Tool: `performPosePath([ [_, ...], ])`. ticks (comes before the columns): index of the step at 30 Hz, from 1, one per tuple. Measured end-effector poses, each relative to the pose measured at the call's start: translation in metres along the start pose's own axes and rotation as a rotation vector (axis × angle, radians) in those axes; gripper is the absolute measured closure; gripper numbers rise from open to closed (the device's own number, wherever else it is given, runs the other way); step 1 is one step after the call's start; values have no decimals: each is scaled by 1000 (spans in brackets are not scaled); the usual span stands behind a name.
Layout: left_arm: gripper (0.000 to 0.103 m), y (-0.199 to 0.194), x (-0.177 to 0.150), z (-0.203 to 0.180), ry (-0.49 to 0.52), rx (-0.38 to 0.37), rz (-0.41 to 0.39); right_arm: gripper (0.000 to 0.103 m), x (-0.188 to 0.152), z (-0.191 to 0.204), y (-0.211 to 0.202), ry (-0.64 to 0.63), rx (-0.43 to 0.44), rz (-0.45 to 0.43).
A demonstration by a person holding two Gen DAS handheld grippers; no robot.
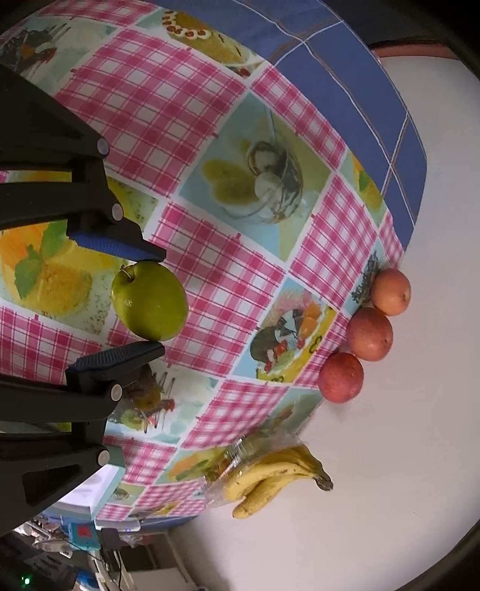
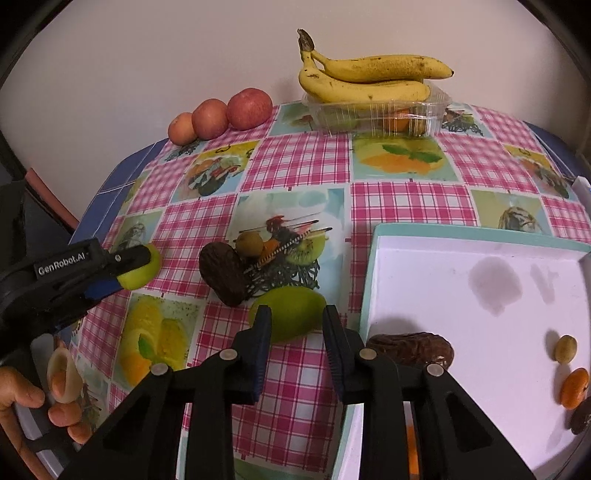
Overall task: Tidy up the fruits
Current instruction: 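Grasp a green apple with the left tool while the right tool grasps a large green fruit, then carry both green fruits into the white tray and open both tools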
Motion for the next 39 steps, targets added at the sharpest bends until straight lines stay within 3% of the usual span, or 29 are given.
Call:
performPosePath([
  [2, 56, 4, -2, 2, -8, 5, 12, 72, 1, 1, 2, 2, 8, -4],
  [5, 56, 7, -4, 7, -21, 7, 21, 56, 1, 4, 7, -2, 14, -3],
  [12, 56, 8, -4, 10, -38, 0, 24, 50, -2, 14, 22, -62, -29, 3],
  [19, 56, 13, -6, 14, -48, -4, 37, 50, -7, 17, 36, -122, -96, 3],
  [30, 56, 14, -6, 14, -53, -4, 41, 50, -8, 15, 34, -112, -85, 2],
  [39, 56, -3, -4, 4, -38, -2, 11, 50, -3, 12, 2, -85, -47, -46],
])
Point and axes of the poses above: each gripper's, at about its wrist camera, not at the fingertips, and y roughly the way its jaws point, z to its left, x to its top, the point moved 4 cm from there along y, roughly the way its jaws point, and after that the axes turned 13 degrees about y, right-handed, at the moved point
